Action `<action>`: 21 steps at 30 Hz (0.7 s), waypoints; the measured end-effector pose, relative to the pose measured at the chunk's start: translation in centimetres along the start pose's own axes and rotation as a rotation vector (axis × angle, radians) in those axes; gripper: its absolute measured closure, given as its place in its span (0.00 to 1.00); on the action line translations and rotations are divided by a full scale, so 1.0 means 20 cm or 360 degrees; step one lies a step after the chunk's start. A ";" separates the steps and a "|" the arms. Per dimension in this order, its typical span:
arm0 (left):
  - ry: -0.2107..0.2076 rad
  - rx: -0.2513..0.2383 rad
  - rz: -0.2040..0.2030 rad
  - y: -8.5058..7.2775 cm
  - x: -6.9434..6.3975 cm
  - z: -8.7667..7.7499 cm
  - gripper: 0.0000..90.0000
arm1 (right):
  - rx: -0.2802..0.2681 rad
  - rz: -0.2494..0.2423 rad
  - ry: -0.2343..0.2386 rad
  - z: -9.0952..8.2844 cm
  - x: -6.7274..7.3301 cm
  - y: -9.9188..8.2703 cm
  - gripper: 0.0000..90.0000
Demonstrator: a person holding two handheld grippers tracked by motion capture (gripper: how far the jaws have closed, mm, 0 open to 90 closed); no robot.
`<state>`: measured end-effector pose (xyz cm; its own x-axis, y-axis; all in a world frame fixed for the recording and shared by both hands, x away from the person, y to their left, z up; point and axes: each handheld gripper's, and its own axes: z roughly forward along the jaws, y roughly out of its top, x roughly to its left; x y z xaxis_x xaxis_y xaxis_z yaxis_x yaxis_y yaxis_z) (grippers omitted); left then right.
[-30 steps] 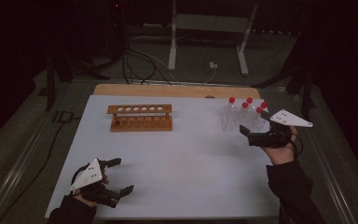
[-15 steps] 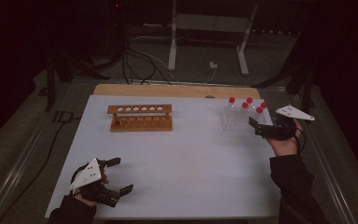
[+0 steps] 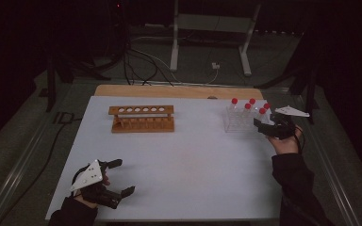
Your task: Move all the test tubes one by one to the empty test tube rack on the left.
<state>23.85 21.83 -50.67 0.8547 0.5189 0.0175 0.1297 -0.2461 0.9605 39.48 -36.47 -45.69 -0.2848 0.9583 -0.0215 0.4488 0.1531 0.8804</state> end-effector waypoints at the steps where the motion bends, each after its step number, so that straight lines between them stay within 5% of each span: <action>1: 0.0000 0.0000 -0.0001 0.00 0.00 0.00 0.00 | 0.0016 0.0014 -0.0002 0.01 -0.01 0.00 0.32; 9: 0.0001 0.0002 0.0001 0.00 0.00 0.00 0.00 | 0.0138 0.0059 -0.0063 0.09 -0.03 0.02 0.55; 21: -0.0002 0.0000 0.0000 0.00 0.00 0.00 0.00 | 0.0161 0.0071 -0.0103 0.17 -0.04 0.04 0.72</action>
<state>23.86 21.81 -50.70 0.8552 0.5180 0.0169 0.1300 -0.2461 0.9605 42.85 -36.24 -46.63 -0.2091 0.9778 -0.0168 0.5438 0.1305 0.8290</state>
